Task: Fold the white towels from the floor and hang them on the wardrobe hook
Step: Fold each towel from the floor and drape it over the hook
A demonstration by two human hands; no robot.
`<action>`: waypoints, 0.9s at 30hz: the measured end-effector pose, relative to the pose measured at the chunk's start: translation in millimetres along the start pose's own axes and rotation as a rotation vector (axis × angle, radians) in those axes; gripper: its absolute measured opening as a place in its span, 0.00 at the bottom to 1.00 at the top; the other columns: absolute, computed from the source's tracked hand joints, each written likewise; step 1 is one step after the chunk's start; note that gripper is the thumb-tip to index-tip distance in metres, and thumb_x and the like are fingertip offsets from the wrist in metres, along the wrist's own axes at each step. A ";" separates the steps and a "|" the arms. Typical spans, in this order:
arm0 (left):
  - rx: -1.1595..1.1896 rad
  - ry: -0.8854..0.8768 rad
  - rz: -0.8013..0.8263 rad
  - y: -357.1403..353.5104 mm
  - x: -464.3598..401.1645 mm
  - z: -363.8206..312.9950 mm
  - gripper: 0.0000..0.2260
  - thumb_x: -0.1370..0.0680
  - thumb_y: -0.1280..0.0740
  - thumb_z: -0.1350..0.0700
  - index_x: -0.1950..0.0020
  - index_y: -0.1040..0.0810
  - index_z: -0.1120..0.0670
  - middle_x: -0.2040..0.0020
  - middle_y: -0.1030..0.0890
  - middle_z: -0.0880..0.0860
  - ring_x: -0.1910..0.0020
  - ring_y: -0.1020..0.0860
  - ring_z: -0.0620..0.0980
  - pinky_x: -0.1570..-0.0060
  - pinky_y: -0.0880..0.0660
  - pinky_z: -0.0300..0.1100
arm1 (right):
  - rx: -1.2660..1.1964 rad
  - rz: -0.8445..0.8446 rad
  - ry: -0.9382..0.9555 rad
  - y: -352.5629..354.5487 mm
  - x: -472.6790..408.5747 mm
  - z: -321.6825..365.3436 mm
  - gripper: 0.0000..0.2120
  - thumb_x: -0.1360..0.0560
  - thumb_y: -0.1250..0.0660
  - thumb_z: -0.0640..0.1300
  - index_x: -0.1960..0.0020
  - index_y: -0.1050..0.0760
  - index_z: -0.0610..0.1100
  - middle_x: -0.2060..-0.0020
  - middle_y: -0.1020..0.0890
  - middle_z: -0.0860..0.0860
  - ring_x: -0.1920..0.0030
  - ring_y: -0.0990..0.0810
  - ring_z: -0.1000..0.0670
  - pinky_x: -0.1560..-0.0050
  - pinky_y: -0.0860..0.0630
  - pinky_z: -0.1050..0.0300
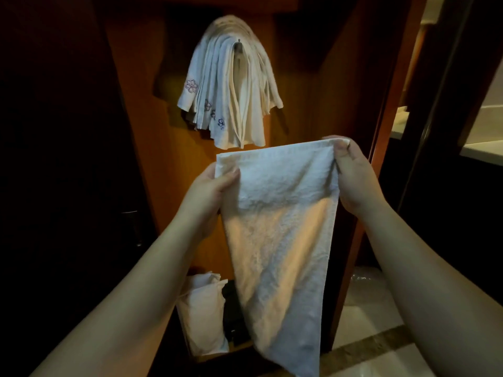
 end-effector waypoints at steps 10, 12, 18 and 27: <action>0.165 0.129 -0.031 8.0 10.5 -26.3 0.09 0.18 0.36 0.51 0.44 0.18 0.52 0.49 0.13 0.54 0.49 0.14 0.54 0.52 0.18 0.48 | -0.332 0.226 -0.254 -7.8 13.4 -5.8 0.25 0.29 0.28 0.66 0.39 0.18 0.52 0.42 0.15 0.50 0.41 0.16 0.48 0.36 0.22 0.40; 0.167 0.205 -0.029 6.9 13.7 -22.1 0.09 0.18 0.35 0.51 0.44 0.18 0.53 0.50 0.13 0.55 0.51 0.14 0.54 0.57 0.18 0.47 | -0.594 0.462 -0.517 -9.4 28.4 -17.0 0.34 0.41 0.17 0.61 0.41 0.15 0.44 0.42 0.15 0.43 0.41 0.16 0.43 0.42 0.19 0.43; 0.133 0.342 -0.041 15.7 20.0 -4.0 0.09 0.20 0.33 0.52 0.46 0.17 0.55 0.50 0.13 0.56 0.54 0.14 0.54 0.56 0.20 0.47 | -0.688 0.553 -0.701 -7.3 48.4 -46.6 0.23 0.30 0.23 0.48 0.37 0.17 0.40 0.38 0.17 0.41 0.38 0.18 0.42 0.46 0.18 0.47; 0.107 0.466 -0.180 34.2 32.1 36.8 0.09 0.20 0.32 0.53 0.46 0.18 0.56 0.54 0.13 0.55 0.59 0.14 0.54 0.67 0.18 0.44 | -0.665 0.314 -0.819 -27.7 73.6 -76.6 0.23 0.21 0.37 0.52 0.31 0.24 0.39 0.36 0.19 0.39 0.37 0.18 0.40 0.46 0.17 0.46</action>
Point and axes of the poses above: each hand's wrist, its own x-axis away from the middle knuckle, its own y-axis out of the back of the hand, z = x × y, the point moved 2 cm from there along -x, towards the middle knuckle
